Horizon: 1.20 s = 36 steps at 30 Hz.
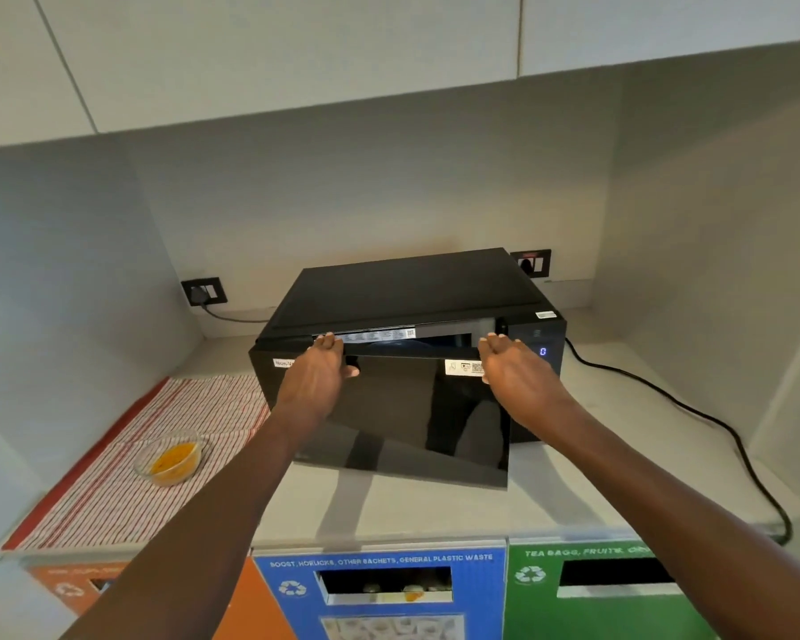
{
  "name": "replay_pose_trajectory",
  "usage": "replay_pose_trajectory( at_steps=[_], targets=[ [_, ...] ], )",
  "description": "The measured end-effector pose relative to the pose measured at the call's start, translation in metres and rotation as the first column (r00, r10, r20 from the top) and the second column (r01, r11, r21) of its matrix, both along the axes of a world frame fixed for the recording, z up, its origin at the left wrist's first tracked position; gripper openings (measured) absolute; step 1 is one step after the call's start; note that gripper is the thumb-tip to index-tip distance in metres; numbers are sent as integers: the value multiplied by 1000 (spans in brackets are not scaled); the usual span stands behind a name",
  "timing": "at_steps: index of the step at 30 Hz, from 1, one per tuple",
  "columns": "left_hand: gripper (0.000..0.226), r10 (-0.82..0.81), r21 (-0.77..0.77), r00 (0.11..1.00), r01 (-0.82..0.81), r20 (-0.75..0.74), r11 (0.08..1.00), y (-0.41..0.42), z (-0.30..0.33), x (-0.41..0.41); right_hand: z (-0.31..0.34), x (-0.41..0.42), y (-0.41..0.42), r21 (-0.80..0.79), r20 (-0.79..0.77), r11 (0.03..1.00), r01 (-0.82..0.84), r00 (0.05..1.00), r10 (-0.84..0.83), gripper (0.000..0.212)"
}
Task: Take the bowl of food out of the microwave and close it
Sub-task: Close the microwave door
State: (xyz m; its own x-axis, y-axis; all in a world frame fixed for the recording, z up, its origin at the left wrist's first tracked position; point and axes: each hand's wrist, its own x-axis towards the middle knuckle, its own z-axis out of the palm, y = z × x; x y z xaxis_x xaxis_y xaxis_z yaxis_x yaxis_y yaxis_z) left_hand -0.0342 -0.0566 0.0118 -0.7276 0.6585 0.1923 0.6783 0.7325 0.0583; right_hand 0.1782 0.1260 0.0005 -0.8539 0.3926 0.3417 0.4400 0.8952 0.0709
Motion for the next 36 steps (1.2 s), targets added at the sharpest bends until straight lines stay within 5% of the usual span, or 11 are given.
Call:
replay_pose_trajectory(
  at_steps=[3, 10, 28, 36],
  targets=[
    [49, 3, 21, 1000, -2, -27, 1000, 5, -4, -6, -6, 4, 9, 115, 24, 988, 102, 994, -106, 73],
    [67, -18, 43, 995, 23, -95, 999, 8, -21, -20, -7, -8, 32, 213, 60, 971, 108, 991, -123, 68],
    [70, -11, 98, 985, 29, -174, 995, 14, -32, -31, -10, -28, 60, 13, -50, 998, 55, 997, -54, 71],
    [76, 6, 48, 987, 2, -162, 999, 18, -29, -30, -12, -35, 67, 44, -66, 998, 44, 997, -41, 69]
  ],
)
